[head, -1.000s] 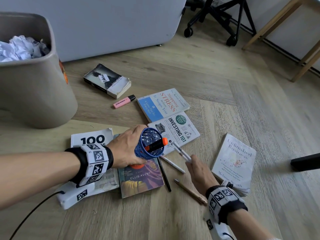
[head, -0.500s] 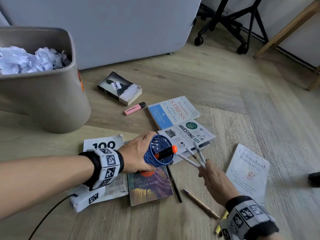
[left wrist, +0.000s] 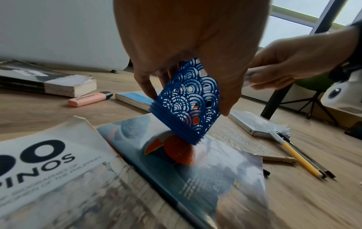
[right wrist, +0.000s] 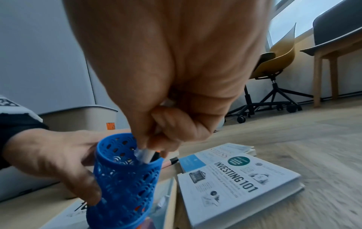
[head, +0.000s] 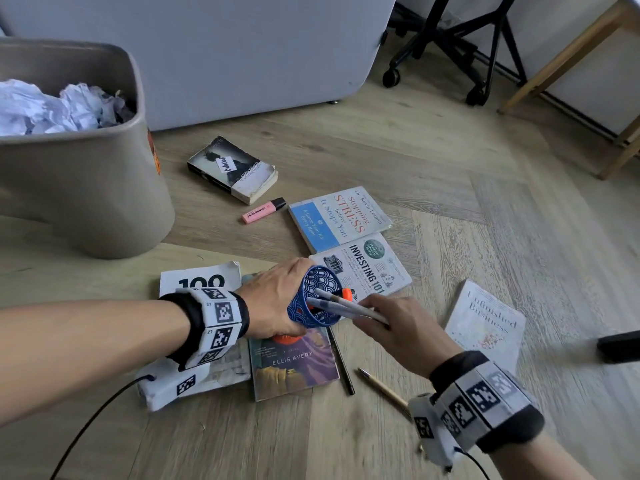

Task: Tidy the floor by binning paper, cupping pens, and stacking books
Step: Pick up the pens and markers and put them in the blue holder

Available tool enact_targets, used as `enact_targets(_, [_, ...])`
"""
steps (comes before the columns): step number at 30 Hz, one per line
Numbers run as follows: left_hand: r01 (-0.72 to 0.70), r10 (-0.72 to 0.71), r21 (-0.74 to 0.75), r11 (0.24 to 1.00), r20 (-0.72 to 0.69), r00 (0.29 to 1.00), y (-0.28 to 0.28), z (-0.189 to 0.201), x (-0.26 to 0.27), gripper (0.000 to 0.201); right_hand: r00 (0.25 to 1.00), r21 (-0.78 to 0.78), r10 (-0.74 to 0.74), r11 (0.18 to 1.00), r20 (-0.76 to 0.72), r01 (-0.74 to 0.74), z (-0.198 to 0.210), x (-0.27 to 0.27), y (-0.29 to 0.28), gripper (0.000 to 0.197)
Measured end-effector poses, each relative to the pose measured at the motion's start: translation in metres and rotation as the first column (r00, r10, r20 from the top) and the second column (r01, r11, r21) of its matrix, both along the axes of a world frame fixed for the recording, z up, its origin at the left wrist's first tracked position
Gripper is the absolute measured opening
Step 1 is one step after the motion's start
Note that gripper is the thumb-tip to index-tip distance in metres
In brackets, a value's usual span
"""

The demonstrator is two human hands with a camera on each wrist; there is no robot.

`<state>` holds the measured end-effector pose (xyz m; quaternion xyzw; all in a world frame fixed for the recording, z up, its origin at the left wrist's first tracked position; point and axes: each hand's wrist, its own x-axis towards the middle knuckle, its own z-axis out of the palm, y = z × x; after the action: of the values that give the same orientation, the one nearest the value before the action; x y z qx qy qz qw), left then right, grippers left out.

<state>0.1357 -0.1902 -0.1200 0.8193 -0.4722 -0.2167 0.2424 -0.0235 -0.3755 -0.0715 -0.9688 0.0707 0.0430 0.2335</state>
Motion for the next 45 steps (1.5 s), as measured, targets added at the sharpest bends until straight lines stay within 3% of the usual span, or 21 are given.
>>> enact_targets(2, [0.016,-0.016,0.003,1.0,0.017,1.0,-0.002,0.002,-0.002,0.085,0.999,0.027,-0.03,0.999,0.023,0.029,0.007,0.009,0.006,0.04])
enact_targets(4, [0.014,-0.014,-0.002,1.0,0.007,1.0,-0.003,0.004,-0.001,0.084,0.986,0.13,-0.151,0.982,0.076,0.14,0.014,0.014,0.008,0.05])
enact_targets(6, [0.013,-0.013,-0.004,1.0,-0.01,1.0,-0.002,0.004,-0.001,0.084,0.935,0.245,-0.331,0.924,0.125,0.294,0.008,0.01,0.003,0.044])
enact_targets(8, [0.01,-0.01,-0.01,1.0,-0.018,1.0,0.0,0.003,0.0,0.085,0.902,0.208,-0.42,0.895,0.104,0.393,-0.016,-0.003,0.0,0.031])
enact_targets(10, [0.005,-0.005,-0.01,1.0,-0.028,1.0,0.001,0.002,0.001,0.087,0.933,0.065,-0.353,0.932,-0.066,0.357,-0.05,-0.023,0.008,0.02])
enact_targets(12, [-0.003,0.003,-0.005,1.0,-0.034,0.999,0.001,0.002,0.002,0.088,0.953,-0.08,-0.222,0.974,-0.207,0.21,-0.083,-0.041,0.025,0.022])
enact_targets(15, [-0.004,0.004,0.005,1.0,-0.011,1.0,-0.001,0.001,0.002,0.089,0.962,-0.22,-0.125,0.973,-0.242,0.071,-0.106,-0.054,0.042,0.026])
enact_targets(17, [-0.004,0.004,0.018,1.0,-0.001,1.0,-0.001,-0.001,0.001,0.089,0.956,-0.238,-0.146,0.968,-0.256,0.084,-0.108,-0.052,0.04,0.021])
enact_targets(20, [-0.011,0.012,0.015,1.0,-0.013,1.0,0.001,-0.002,0.002,0.088,0.93,-0.102,-0.331,0.943,-0.161,0.318,-0.093,-0.044,0.023,0.014])
enact_targets(23, [-0.013,0.013,0.005,1.0,-0.039,0.999,0.002,-0.002,0.004,0.089,0.84,0.096,-0.542,0.838,0.031,0.538,-0.061,-0.037,0.005,0.014])
enact_targets(27, [-0.004,0.005,0.008,1.0,-0.027,1.0,-0.001,0.001,0.003,0.087,0.728,0.299,-0.617,0.785,0.298,0.543,-0.011,-0.031,-0.003,0.008])
enact_targets(33, [-0.026,0.021,0.052,0.998,0.098,0.995,-0.011,0.004,-0.006,0.091,0.906,0.351,-0.35,0.901,0.24,0.255,0.018,-0.029,0.008,0.006])
enact_targets(39, [-0.006,-0.001,0.05,0.999,0.135,0.991,-0.016,0.006,-0.008,0.087,0.885,0.549,-0.466,0.744,0.018,0.381,-0.002,-0.053,0.003,0.015])
enact_targets(41, [-0.005,0.001,0.033,0.999,0.123,0.992,-0.016,0.006,-0.008,0.091,0.917,0.497,-0.39,0.782,-0.081,0.376,-0.012,-0.055,0.009,0.034])
enact_targets(43, [-0.003,0.001,0.022,1.0,0.117,0.993,-0.015,0.008,-0.008,0.093,0.946,0.41,-0.305,0.853,-0.108,0.322,-0.019,-0.054,0.018,0.042])
enact_targets(45, [-0.003,0.0,0.022,1.0,0.111,0.994,-0.014,0.008,-0.008,0.094,0.948,0.394,-0.298,0.862,-0.114,0.318,-0.025,-0.052,0.025,0.048])
